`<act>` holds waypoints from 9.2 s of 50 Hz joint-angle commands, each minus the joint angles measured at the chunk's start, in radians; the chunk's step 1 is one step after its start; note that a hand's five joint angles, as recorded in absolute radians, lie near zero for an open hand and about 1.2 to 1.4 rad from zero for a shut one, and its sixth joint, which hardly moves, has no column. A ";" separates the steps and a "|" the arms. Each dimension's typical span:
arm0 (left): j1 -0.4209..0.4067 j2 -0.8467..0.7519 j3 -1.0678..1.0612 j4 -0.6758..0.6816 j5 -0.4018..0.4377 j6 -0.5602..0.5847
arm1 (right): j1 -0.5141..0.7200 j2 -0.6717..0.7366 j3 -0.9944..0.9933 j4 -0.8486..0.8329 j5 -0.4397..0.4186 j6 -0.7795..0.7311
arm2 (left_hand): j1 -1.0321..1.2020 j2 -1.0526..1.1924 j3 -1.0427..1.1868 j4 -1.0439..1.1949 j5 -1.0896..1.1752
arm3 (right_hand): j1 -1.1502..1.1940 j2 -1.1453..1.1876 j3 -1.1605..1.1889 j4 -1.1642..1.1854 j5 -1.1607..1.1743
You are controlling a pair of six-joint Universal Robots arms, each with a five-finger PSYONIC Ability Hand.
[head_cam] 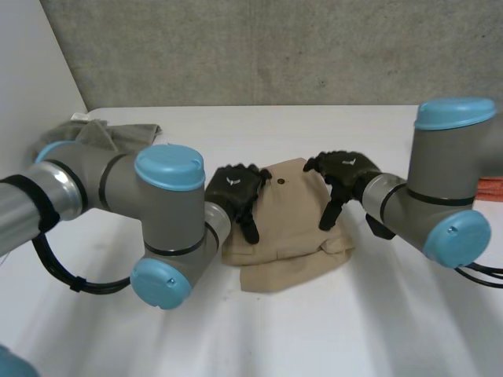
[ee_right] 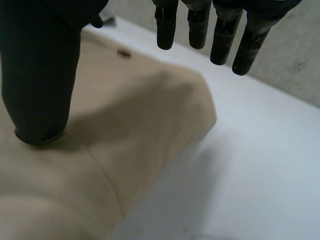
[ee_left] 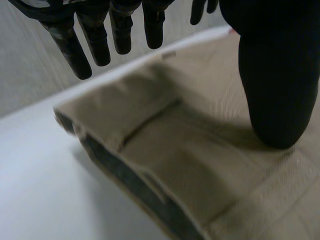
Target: Fold the laundry.
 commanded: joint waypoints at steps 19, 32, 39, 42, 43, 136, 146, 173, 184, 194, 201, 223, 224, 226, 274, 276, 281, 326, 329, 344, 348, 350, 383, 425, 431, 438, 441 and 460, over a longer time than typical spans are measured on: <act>0.015 0.117 -0.025 -0.150 0.013 0.049 | -0.011 -0.054 0.043 -0.015 0.084 -0.299 | -0.014 -0.026 -0.035 -0.026 -0.043 | -0.032 -0.052 -0.046 -0.067 -0.071; 0.102 0.397 -0.139 -0.150 0.289 0.049 | 0.001 -0.328 0.517 -0.391 0.070 -0.236 | -0.011 -0.024 -0.032 -0.024 -0.040 | -0.032 -0.052 -0.046 -0.067 -0.071; 0.151 0.480 -0.151 -0.200 0.493 0.034 | 0.034 -0.332 0.697 -0.511 -0.022 -0.236 | -0.005 -0.018 -0.027 -0.018 -0.034 | -0.032 -0.052 -0.046 -0.067 -0.071; 0.161 0.490 -0.146 -0.223 0.499 0.032 | 0.046 -0.327 0.746 -0.583 -0.046 -0.239 | -0.002 -0.015 -0.024 -0.015 -0.031 | -0.032 -0.052 -0.046 -0.067 -0.071; 0.162 0.490 -0.148 -0.225 0.499 0.032 | 0.049 -0.325 0.755 -0.600 -0.048 -0.239 | -0.002 -0.015 -0.024 -0.015 -0.031 | -0.032 -0.052 -0.046 -0.067 -0.071; 0.168 0.485 -0.168 -0.219 0.499 0.026 | -0.351 -0.020 0.054 -0.584 -0.338 -0.298 | -0.005 -0.018 -0.027 -0.018 -0.034 | 0.302 0.282 0.288 0.267 0.263; 0.170 0.482 -0.169 -0.219 0.499 0.020 | -0.356 -0.098 0.338 -0.536 -0.655 -0.379 | -0.008 -0.021 -0.029 -0.021 -0.037 | -0.016 -0.036 -0.030 -0.050 -0.054; 0.170 0.471 -0.171 -0.219 0.499 0.004 | -0.399 -0.060 0.483 -0.531 -0.674 -0.696 | -0.005 -0.018 -0.027 -0.018 -0.034 | -0.032 -0.052 -0.046 -0.067 -0.071; 0.170 0.470 -0.174 -0.217 0.501 0.003 | -0.414 -0.052 0.490 -0.533 -0.681 -0.699 | -0.005 -0.018 -0.027 -0.018 -0.034 | -0.032 -0.052 -0.046 -0.067 -0.071; 0.171 0.471 -0.174 -0.217 0.501 0.003 | -0.404 -0.016 0.476 -0.547 -0.672 -0.699 | -0.005 -0.018 -0.027 -0.018 -0.034 | -0.032 -0.052 -0.046 -0.067 -0.071; 0.170 0.471 -0.176 -0.217 0.499 0.003 | -0.350 0.007 0.439 -0.554 -0.665 -0.693 | -0.005 -0.018 -0.027 -0.018 -0.034 | -0.031 -0.051 -0.045 -0.065 -0.069; 0.170 0.471 -0.176 -0.217 0.501 0.003 | -0.229 0.083 0.283 -0.553 -0.548 -0.637 | -0.005 -0.018 -0.027 -0.018 -0.034 | 0.306 0.287 0.293 0.272 0.268; 0.170 0.471 -0.176 -0.217 0.501 0.003 | -0.226 0.083 0.276 -0.553 -0.545 -0.623 | -0.005 -0.018 -0.027 -0.018 -0.034 | 0.356 0.337 0.342 0.322 0.318; 0.170 0.471 -0.176 -0.217 0.501 0.003 | -0.216 0.090 0.257 -0.551 -0.539 -0.583 | -0.005 -0.018 -0.027 -0.018 -0.034 | 0.543 0.524 0.529 0.509 0.505; 0.173 0.471 -0.172 -0.208 0.501 -0.009 | -0.428 0.125 -0.407 -0.583 -0.281 -0.143 | -0.005 -0.018 -0.027 -0.018 -0.034 | 1.189 1.170 1.176 1.155 1.151; 0.173 0.471 -0.172 -0.208 0.501 -0.009 | -0.433 0.147 -0.466 -0.593 -0.266 -0.137 | -0.005 -0.018 -0.027 -0.018 -0.034 | 1.189 1.170 1.176 1.155 1.151; 0.171 0.473 -0.174 -0.208 0.501 -0.009 | -0.521 0.237 -0.605 -0.573 -0.276 -0.135 | -0.005 -0.018 -0.027 -0.018 -0.034 | 1.189 1.170 1.176 1.155 1.151; 0.168 0.488 -0.171 -0.200 0.502 -0.045 | -0.723 -0.141 -0.173 -0.235 -0.190 -0.348 | -0.002 -0.015 -0.024 -0.015 -0.031 | -0.032 -0.052 -0.046 -0.067 -0.071; 0.168 0.488 -0.169 -0.199 0.501 -0.045 | -0.579 -0.193 -0.165 -0.217 -0.031 -0.347 | -0.002 -0.015 -0.024 -0.015 -0.031 | -0.032 -0.052 -0.046 -0.067 -0.071; 0.325 0.556 -0.191 -0.093 0.372 -0.031 | 0.024 -0.330 0.270 -0.413 0.099 -0.179 | -0.002 -0.015 -0.024 -0.015 -0.031 | -0.032 -0.052 -0.046 -0.067 -0.071; 0.436 0.545 -0.192 -0.047 0.346 -0.025 | 0.107 -0.339 0.397 -0.470 0.098 -0.186 | -0.011 -0.024 -0.032 -0.024 -0.040 | -0.032 -0.052 -0.046 -0.067 -0.071; 0.498 0.527 -0.192 -0.019 0.347 -0.022 | 0.123 -0.341 0.442 -0.482 0.096 -0.192 | -0.008 -0.021 -0.030 -0.021 -0.037 | -0.032 -0.052 -0.046 -0.067 -0.071; 0.777 -0.297 0.366 0.233 0.481 0.380 | 0.077 -0.362 0.721 -0.573 0.069 -0.290 | 0.203 0.191 0.182 0.191 0.174 | -0.032 -0.052 -0.046 -0.067 -0.071; 0.250 0.368 -0.301 0.206 0.332 -0.241 | -0.040 -0.407 0.691 -0.573 0.084 -0.279 | 1.204 1.191 1.183 1.191 1.175 | -0.032 -0.052 -0.046 -0.067 -0.071; 0.112 0.375 -0.343 0.087 0.350 -0.430 | -0.077 -0.417 0.689 -0.573 0.084 -0.279 | 0.221 0.208 0.199 0.208 0.191 | -0.032 -0.052 -0.046 -0.067 -0.071; 0.131 0.382 -0.335 0.082 0.327 -0.404 | -0.095 -0.421 0.689 -0.574 0.081 -0.279 | 0.071 0.059 0.050 0.059 0.042 | -0.032 -0.052 -0.046 -0.067 -0.071; 0.186 0.391 -0.335 0.087 0.324 -0.353 | -0.098 -0.421 0.686 -0.573 0.079 -0.279 | 0.080 0.067 0.059 0.067 0.051 | -0.032 -0.052 -0.046 -0.067 -0.071; 0.286 0.218 -0.228 0.085 0.346 0.233 | -0.081 -0.417 0.677 -0.522 0.038 -0.291 | 0.227 0.214 0.205 0.214 0.197 | -0.032 -0.052 -0.046 -0.067 -0.071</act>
